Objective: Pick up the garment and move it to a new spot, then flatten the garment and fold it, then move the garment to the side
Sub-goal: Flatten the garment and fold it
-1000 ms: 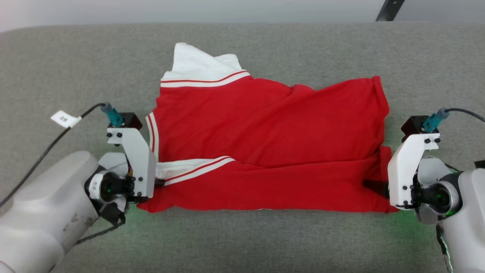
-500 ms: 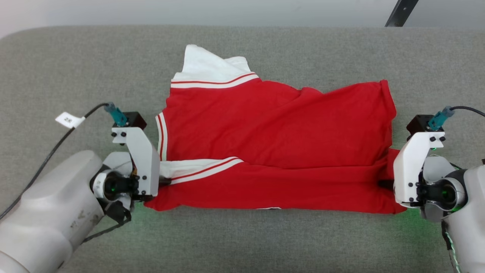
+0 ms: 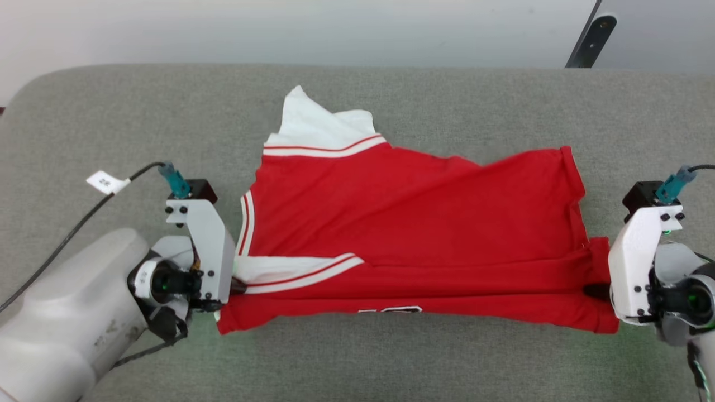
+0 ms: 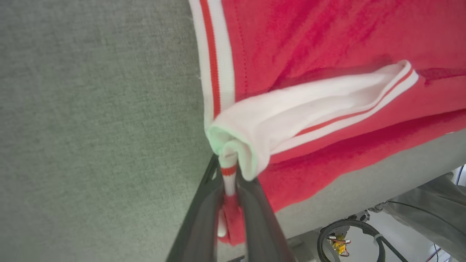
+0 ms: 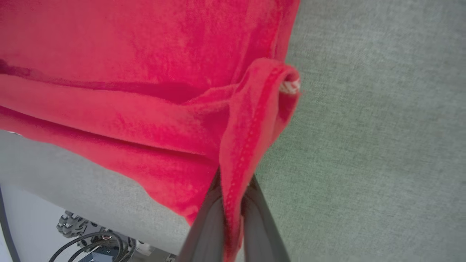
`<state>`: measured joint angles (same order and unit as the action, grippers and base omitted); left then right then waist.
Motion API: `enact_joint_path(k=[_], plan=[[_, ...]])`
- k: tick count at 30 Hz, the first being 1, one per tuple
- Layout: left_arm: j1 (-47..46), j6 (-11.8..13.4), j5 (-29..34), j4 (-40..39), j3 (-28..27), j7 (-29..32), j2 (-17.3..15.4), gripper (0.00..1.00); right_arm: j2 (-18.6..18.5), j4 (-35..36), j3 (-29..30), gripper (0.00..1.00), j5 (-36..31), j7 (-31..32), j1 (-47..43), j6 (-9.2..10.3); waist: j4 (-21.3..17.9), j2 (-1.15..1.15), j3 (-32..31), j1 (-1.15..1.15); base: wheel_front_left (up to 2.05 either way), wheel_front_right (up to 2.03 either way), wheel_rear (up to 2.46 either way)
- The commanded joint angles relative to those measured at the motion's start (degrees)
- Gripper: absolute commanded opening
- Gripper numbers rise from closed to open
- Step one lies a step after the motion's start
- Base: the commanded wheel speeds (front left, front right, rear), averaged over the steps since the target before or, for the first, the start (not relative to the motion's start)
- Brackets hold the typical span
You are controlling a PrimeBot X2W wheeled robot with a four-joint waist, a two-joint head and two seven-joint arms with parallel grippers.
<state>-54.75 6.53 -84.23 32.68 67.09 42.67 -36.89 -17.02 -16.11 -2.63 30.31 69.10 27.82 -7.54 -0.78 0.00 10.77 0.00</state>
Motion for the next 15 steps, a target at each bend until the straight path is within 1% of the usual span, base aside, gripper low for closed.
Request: enact_joint_path(k=[1,5,8,11,15], plan=[[1.0,1.3,0.4,-1.3,0.5,0.7,-1.5,0.00,-1.3,2.2,0.4,0.00,0.3,1.2,-1.7,0.10,0.3,0.00,-0.6,0.00,0.00,0.00,0.00],[1.7,3.4,0.7,-5.5,0.9,1.2,-3.0,0.00,-1.9,6.7,1.5,0.00,0.7,3.5,-4.6,0.10,0.6,0.00,-0.7,0.00,0.00,0.00,0.00],[2.7,4.5,1.0,-8.3,1.3,0.9,-3.6,0.00,-1.7,9.0,2.5,0.00,0.3,3.6,-6.2,0.09,0.4,0.00,0.0,0.00,0.00,0.00,0.00],[3.7,5.2,0.9,-9.3,1.6,0.5,-3.5,0.00,-0.6,9.1,2.5,0.00,-0.6,2.6,-7.2,0.09,0.0,0.00,0.7,0.00,0.00,0.00,0.00],[5.3,5.3,0.9,-8.5,2.0,-0.2,-2.1,0.00,1.6,6.6,2.1,0.00,-1.7,0.7,-6.8,0.09,-0.8,0.00,1.8,0.00,0.00,0.00,0.00]])
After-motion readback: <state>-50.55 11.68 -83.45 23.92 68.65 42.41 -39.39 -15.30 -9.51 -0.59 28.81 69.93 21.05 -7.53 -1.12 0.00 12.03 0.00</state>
